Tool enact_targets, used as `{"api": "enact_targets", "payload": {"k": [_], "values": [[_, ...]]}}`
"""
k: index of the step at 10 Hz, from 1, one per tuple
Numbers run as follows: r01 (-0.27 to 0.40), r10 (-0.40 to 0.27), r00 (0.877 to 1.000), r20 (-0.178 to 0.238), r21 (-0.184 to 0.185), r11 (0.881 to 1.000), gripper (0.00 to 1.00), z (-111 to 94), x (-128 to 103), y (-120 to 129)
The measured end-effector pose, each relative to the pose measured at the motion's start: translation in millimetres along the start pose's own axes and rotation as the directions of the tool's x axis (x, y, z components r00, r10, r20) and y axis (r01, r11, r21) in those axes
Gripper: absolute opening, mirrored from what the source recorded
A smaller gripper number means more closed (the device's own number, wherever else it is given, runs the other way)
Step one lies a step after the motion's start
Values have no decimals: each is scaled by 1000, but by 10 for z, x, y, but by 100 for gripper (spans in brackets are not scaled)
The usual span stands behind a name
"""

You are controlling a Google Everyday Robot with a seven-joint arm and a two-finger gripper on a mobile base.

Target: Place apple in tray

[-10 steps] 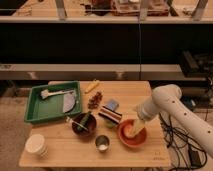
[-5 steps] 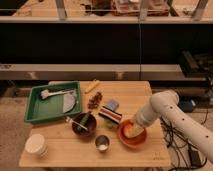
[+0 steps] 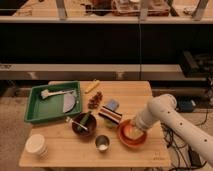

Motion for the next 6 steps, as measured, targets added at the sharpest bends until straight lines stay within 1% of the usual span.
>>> {"api": "enact_targets", "payload": {"k": [4,6], "values": [[39,-39,999,5,-13,999,58,211,-98,-52],[46,-46,999,9,-8,999,58,315,-106,-57]]}}
